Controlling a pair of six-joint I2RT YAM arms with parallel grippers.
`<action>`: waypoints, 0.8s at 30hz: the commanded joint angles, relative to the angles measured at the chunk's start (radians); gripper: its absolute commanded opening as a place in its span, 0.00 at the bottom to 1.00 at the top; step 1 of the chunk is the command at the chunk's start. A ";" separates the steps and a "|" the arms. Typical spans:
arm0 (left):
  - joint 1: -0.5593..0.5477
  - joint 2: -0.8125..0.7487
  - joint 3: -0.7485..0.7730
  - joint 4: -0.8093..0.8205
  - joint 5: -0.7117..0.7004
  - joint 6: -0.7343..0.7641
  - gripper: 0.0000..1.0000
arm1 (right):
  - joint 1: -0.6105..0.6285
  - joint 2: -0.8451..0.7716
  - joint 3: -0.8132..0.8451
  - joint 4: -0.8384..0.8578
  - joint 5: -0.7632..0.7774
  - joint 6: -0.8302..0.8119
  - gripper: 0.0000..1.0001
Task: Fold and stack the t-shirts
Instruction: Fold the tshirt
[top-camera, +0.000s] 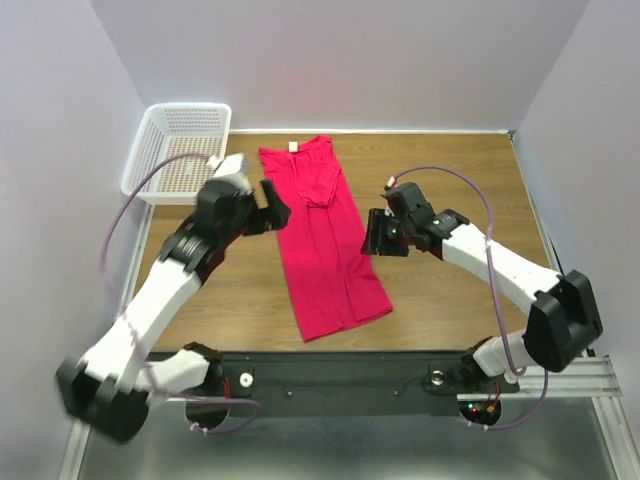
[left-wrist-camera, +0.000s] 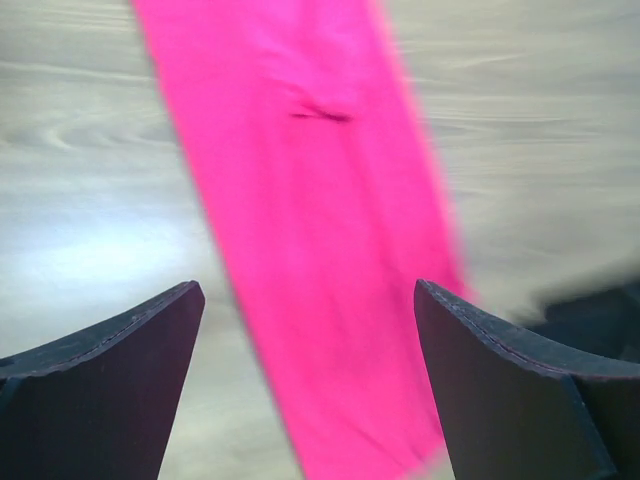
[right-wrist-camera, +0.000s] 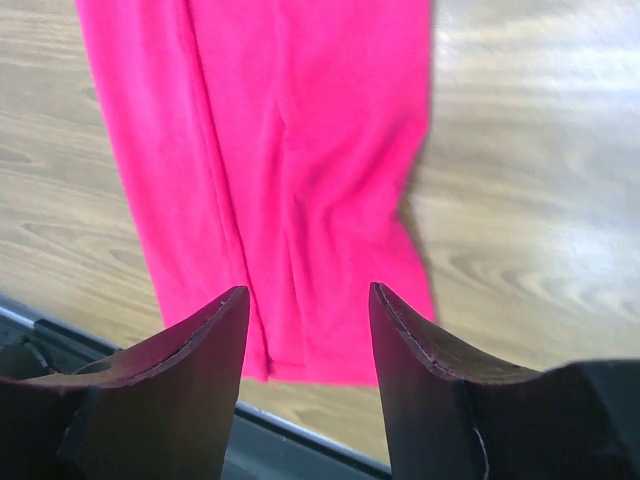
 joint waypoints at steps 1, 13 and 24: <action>-0.003 -0.233 -0.226 0.039 0.240 -0.252 0.98 | -0.009 -0.092 -0.089 -0.022 0.003 0.035 0.57; -0.288 -0.241 -0.412 -0.218 0.210 -0.560 0.72 | -0.012 -0.135 -0.258 -0.102 0.018 0.072 0.54; -0.439 0.037 -0.428 -0.267 0.190 -0.622 0.57 | -0.012 -0.120 -0.253 -0.100 0.006 0.052 0.54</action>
